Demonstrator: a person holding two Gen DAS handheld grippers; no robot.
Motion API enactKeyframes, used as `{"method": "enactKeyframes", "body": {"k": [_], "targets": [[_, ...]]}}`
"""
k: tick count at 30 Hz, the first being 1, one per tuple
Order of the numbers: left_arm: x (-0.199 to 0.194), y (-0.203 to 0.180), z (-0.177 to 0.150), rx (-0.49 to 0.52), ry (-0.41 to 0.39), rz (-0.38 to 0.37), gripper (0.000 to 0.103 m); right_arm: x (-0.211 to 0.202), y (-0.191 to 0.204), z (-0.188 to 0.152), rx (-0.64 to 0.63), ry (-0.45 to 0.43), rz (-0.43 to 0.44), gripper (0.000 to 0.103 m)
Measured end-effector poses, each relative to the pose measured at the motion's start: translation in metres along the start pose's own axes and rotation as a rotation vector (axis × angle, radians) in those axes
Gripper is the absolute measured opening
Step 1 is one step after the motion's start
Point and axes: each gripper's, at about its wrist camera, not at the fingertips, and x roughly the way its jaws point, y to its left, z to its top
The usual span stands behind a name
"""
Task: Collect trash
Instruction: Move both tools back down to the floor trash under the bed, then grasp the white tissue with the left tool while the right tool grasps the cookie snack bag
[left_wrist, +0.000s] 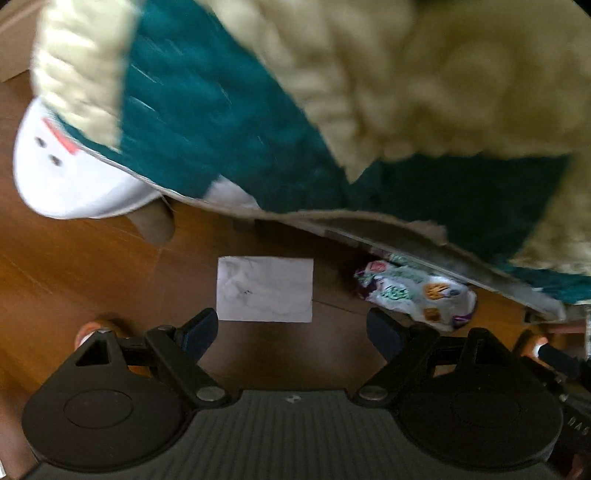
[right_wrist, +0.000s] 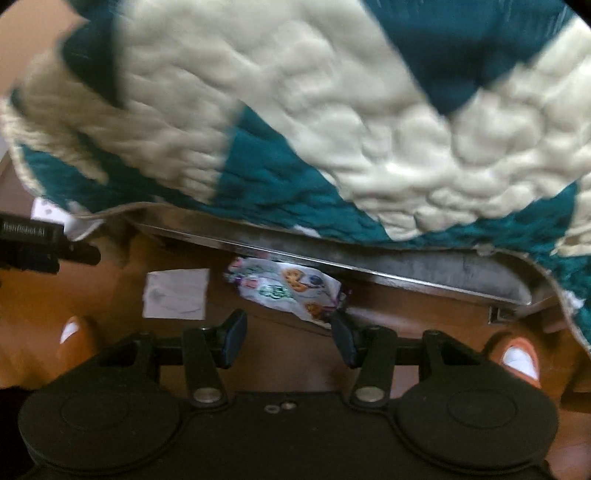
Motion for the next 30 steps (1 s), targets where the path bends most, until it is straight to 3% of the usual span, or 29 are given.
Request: {"method": "enactKeyframes", "body": {"k": [11,18,22,30], "targets": [[0.112,0.001,0.006,0.015,0.126,0.004,0.088,0.095,-0.021,-0.004,0.045,0.093,-0.034,0.050],[0.138,0.035,0.015,-0.023,0.131,0.017,0.088,0.120,-0.026,-0.003,0.069,0.097,-0.031,0.049],[0.154,0.062,0.014,-0.105,0.129,0.006,0.088,0.133,-0.026,-0.002,0.082,0.091,-0.038,0.049],[0.181,0.065,0.010,-0.097,0.126,-0.020,0.087,0.154,-0.025,0.002,0.094,0.095,-0.054,0.049]]}}
